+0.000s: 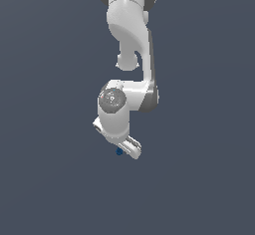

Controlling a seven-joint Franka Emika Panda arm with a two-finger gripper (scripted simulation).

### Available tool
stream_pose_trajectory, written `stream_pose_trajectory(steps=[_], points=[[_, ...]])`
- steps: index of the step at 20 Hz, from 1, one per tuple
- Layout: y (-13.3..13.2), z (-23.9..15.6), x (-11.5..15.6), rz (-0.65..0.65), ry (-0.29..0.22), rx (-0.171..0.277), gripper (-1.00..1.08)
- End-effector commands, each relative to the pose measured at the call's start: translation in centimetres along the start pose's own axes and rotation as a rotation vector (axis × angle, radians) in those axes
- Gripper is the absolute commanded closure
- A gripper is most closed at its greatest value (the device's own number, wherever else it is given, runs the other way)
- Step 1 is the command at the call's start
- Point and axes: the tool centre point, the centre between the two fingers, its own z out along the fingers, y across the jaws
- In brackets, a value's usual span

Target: Pick up the object and move it to a goal position.

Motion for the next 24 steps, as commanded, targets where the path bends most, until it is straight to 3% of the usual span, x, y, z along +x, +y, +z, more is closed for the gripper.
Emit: stream_pose_trajectory(steps=[1, 6, 12, 13, 24], points=[[0.1, 1.2, 0.0, 0.001, -0.001, -0.001, -0.92], [0.1, 3.8, -0.1, 0.004, -0.001, -0.001, -0.92], [0.0, 4.2, 0.0, 0.005, -0.001, -0.001, -0.92], [0.0, 4.2, 0.0, 0.005, -0.001, -0.001, 1.08], [0.0, 4.1, 0.0, 0.005, -0.001, -0.001, 1.08]])
